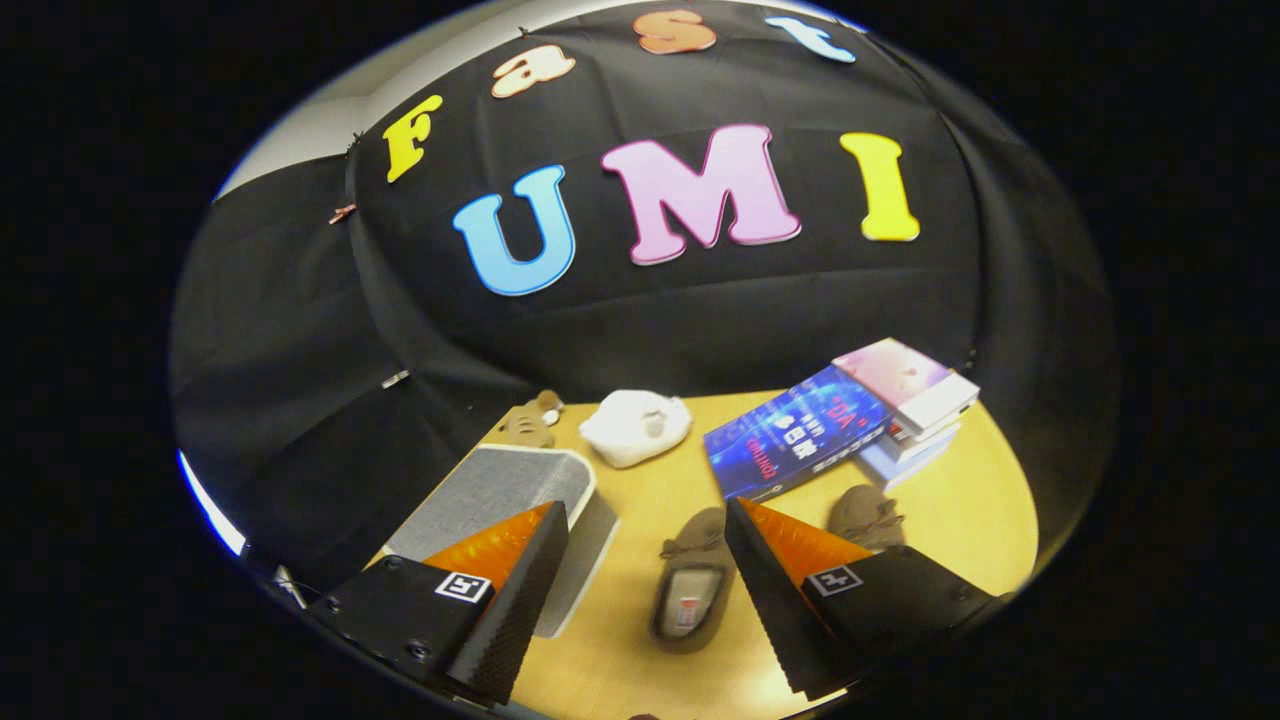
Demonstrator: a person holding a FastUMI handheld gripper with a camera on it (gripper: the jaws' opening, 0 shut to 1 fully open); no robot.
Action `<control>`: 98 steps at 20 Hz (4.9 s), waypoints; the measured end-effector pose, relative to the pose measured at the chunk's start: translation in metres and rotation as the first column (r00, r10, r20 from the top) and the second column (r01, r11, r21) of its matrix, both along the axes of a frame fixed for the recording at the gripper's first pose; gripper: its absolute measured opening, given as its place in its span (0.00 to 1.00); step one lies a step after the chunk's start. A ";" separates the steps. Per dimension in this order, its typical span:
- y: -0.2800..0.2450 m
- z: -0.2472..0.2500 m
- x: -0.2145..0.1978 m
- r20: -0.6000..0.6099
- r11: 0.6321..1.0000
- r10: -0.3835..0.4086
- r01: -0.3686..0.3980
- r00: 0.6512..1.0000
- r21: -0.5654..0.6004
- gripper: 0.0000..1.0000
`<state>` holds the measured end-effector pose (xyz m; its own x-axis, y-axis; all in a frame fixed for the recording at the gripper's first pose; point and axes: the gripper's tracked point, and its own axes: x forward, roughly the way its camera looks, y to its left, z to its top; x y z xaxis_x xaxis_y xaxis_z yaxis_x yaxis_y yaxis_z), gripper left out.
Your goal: Open the storage box then place both shoes into the box .Put the left shoe in first, then the right shoe, with the right side of both shoes facing outward in a uniform manner.
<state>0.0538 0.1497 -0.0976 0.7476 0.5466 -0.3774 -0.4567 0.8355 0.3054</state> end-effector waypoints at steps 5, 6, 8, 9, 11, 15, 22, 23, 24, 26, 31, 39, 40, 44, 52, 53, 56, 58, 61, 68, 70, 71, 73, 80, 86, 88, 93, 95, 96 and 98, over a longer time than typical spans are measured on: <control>0.052 -0.022 -0.014 -0.170 0.972 0.172 -0.139 0.970 0.191 0.98; 0.059 -0.033 -0.018 -0.201 0.964 0.209 -0.167 0.957 0.209 0.98; 0.070 -0.055 -0.021 -0.251 0.954 0.263 -0.211 0.932 0.215 0.98; 0.075 -0.065 -0.022 -0.274 0.949 0.282 -0.226 0.920 0.218 0.98; 0.085 -0.084 -0.027 -0.325 0.937 0.321 -0.249 0.890 0.244 0.98; 0.106 -0.105 -0.026 -0.438 0.904 0.367 -0.205 0.821 0.375 0.98; 0.138 -0.123 -0.022 -0.517 0.830 0.465 -0.152 0.718 0.537 0.98; 0.142 -0.125 -0.022 -0.530 0.819 0.477 -0.136 0.701 0.557 0.98; 0.145 -0.126 -0.021 -0.539 0.809 0.486 -0.121 0.688 0.576 0.97; 0.153 -0.126 -0.023 -0.548 0.788 0.509 -0.103 0.663 0.607 0.96; 0.161 -0.115 -0.027 -0.571 0.747 0.550 -0.054 0.609 0.662 0.77; 0.153 -0.078 -0.025 -0.546 0.655 0.605 0.028 0.579 0.755 0.40; 0.155 -0.069 -0.026 -0.535 0.633 0.619 0.037 0.575 0.773 0.40; 0.170 -0.061 -0.031 -0.523 0.639 0.624 0.006 0.581 0.769 0.40; 0.188 -0.039 -0.011 -0.536 0.706 0.519 0.020 0.666 0.708 0.05; 0.189 -0.039 -0.014 -0.542 0.726 0.509 0.005 0.668 0.688 0.05; 0.192 -0.028 -0.012 -0.567 0.770 0.463 0.008 0.681 0.638 0.05; 0.199 -0.016 -0.013 -0.576 0.806 0.429 -0.007 0.696 0.591 0.05; 0.206 -0.015 -0.011 -0.586 0.905 0.316 -0.052 0.746 0.422 0.05; 0.276 0.059 -0.026 -0.485 0.919 0.349 -0.191 0.802 0.346 0.05; 0.301 0.071 -0.033 -0.489 0.910 0.366 -0.194 0.792 0.367 0.06; 0.313 0.074 -0.034 -0.493 0.908 0.367 -0.190 0.789 0.372 0.06; 0.340 0.074 -0.038 -0.500 0.908 0.371 -0.192 0.783 0.374 0.06; 0.429 0.064 -0.059 -0.515 0.919 0.354 -0.189 0.781 0.345 0.06; 0.486 0.020 -0.065 -0.570 0.956 0.269 -0.144 0.777 0.254 0.06; 0.504 0.003 -0.064 -0.584 0.965 0.243 -0.131 0.774 0.228 0.06; 0.542 -0.041 -0.066 -0.596 0.973 0.225 -0.148 0.770 0.175 0.12; 0.542 -0.056 -0.064 -0.570 0.979 0.205 -0.160 0.796 0.127 0.23; 0.539 -0.060 -0.067 -0.554 0.979 0.205 -0.179 0.807 0.101 0.38; 0.530 -0.065 -0.073 -0.520 0.974 0.217 -0.219 0.826 0.058 0.67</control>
